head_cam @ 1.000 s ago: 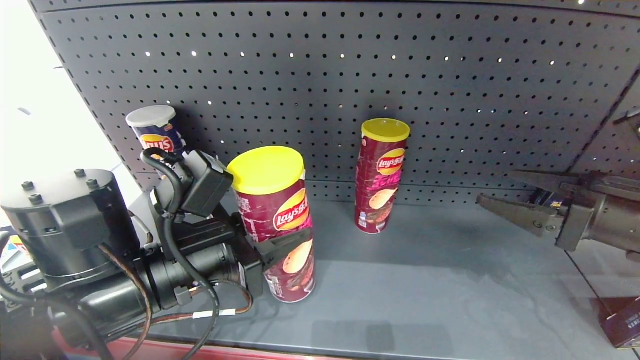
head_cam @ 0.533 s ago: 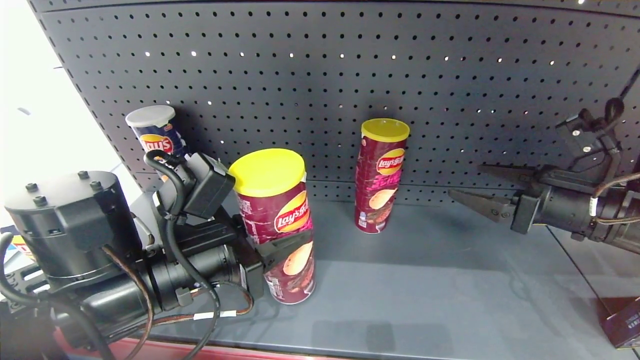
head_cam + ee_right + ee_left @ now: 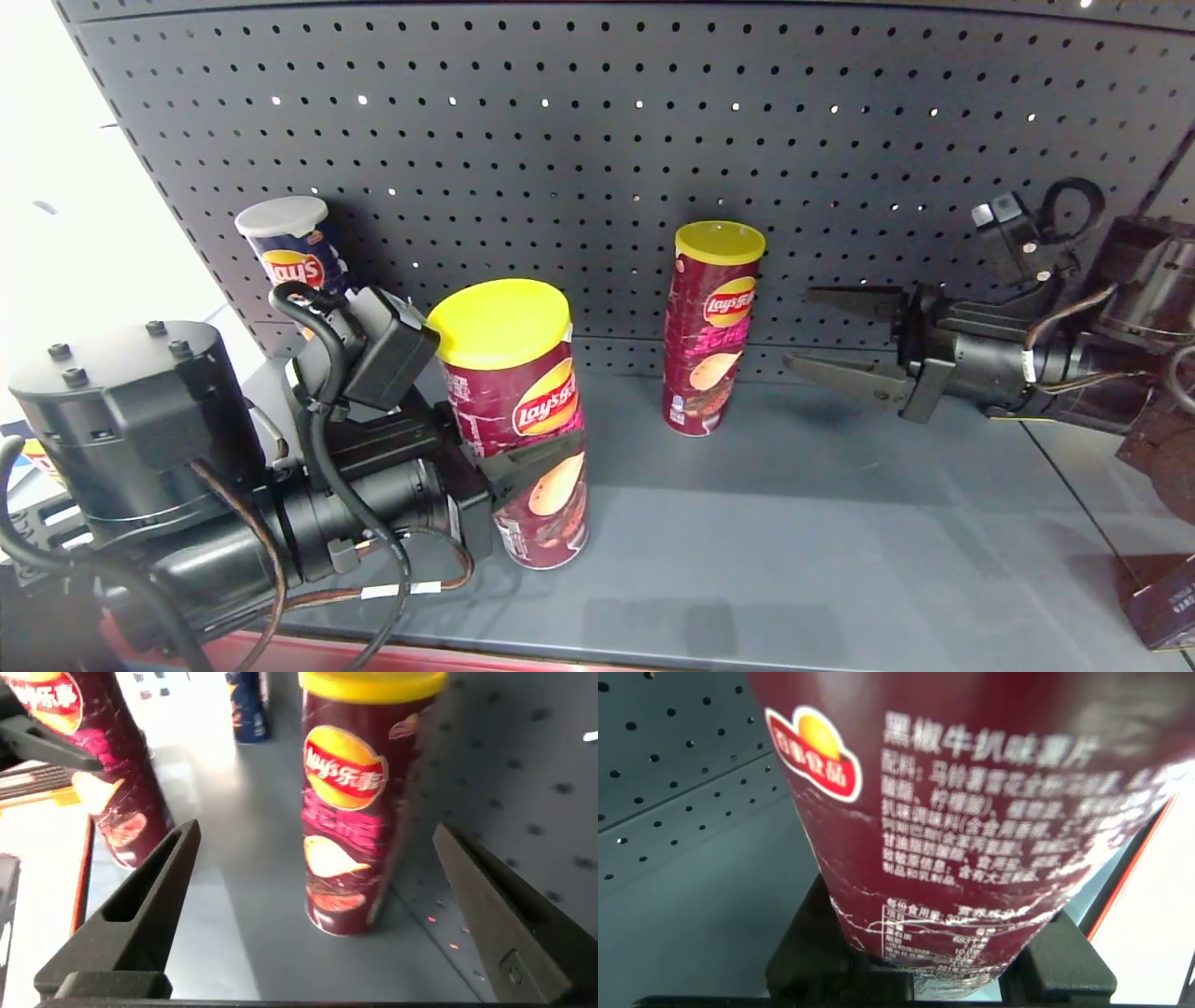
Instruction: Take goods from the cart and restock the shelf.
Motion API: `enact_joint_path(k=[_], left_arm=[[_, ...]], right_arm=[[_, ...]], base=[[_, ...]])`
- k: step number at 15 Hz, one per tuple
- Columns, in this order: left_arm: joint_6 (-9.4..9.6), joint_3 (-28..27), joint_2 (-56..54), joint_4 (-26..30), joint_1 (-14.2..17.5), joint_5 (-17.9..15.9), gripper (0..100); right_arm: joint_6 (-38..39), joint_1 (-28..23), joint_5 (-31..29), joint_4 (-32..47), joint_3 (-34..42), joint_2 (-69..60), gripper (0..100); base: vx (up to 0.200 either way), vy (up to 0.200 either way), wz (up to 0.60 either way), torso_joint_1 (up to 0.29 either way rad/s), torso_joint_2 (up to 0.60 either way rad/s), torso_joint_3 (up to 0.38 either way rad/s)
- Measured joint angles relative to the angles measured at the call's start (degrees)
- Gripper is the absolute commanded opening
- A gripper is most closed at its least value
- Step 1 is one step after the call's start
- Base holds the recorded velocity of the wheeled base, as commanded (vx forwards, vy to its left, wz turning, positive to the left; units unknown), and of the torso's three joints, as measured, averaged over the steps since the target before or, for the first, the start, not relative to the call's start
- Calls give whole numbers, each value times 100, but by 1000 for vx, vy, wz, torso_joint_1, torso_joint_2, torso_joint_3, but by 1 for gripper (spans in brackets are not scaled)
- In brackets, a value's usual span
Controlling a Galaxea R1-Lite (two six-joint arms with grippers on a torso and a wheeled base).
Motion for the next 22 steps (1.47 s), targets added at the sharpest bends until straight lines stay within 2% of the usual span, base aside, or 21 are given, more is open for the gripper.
enact_joint_path(k=[8,22], left_arm=[[0,-39,63,0,-9,-22,0],[-2,-52,133,-4,-1,-20,0]], right_arm=[[-122,63,446,-87,-580,764,100],[-210,74,525,-240,-1192,1860,100]], base=[[0,0,0,0,0,0],[0,0,0,0,0,0]])
